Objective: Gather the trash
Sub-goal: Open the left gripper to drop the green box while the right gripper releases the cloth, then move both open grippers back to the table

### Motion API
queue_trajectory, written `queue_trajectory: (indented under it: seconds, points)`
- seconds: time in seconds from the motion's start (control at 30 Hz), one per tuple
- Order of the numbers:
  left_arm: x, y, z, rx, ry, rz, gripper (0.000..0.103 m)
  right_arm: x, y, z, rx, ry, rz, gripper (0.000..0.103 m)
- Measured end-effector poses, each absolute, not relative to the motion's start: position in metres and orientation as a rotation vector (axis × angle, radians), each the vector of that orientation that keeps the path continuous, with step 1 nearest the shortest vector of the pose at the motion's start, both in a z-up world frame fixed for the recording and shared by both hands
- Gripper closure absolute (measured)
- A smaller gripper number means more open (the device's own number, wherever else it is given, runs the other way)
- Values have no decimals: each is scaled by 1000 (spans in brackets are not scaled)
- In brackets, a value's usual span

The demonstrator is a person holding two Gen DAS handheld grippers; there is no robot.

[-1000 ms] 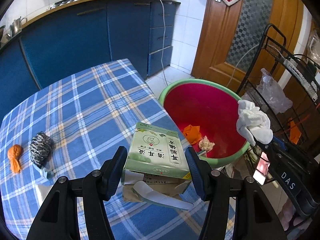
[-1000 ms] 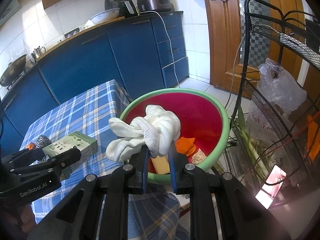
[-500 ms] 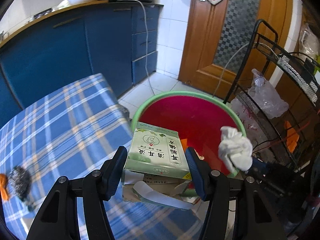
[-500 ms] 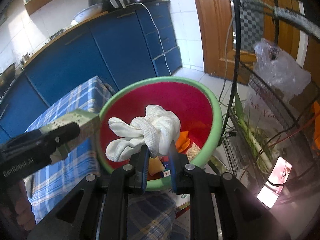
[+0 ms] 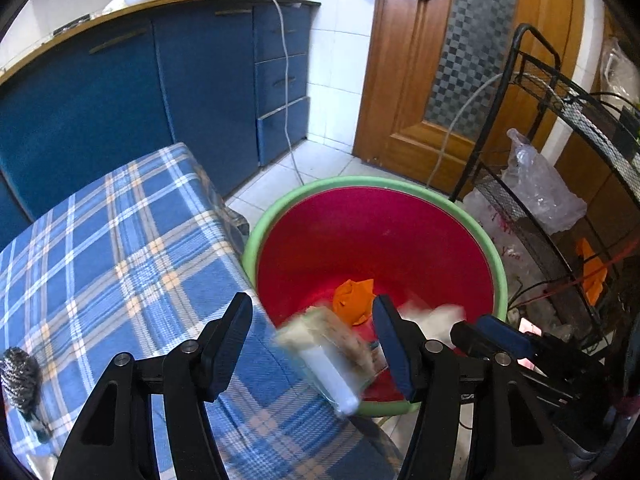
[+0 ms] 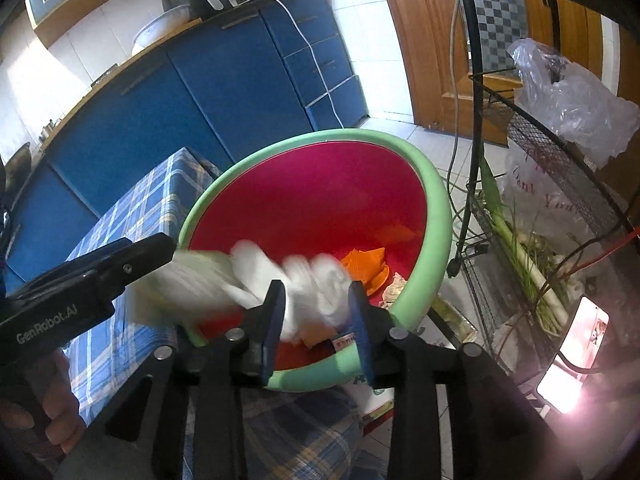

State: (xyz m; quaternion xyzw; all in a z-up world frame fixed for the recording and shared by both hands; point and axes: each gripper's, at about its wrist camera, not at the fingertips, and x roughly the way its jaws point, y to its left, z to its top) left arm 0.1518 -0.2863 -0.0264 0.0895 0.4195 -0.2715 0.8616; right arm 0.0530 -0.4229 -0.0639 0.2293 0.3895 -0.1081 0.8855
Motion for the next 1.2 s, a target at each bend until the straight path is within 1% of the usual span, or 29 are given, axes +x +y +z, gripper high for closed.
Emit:
queue_trajectory:
  seconds: [0.03,0.57,0.8,1.2]
  points:
    - [152,-285,-25,183,878,-567,39,52,-422,-63,478,803,-226,61]
    - [128,-245,12,152,816,-528,39,29,-397,-25,457,733,-195,60]
    - [113,-209,32,131,780,-490,39,22,-368,-4,434,708,-155,60]
    - [108,-125,51,80,747,-353,39,27,-320,11,401,707,-83,60]
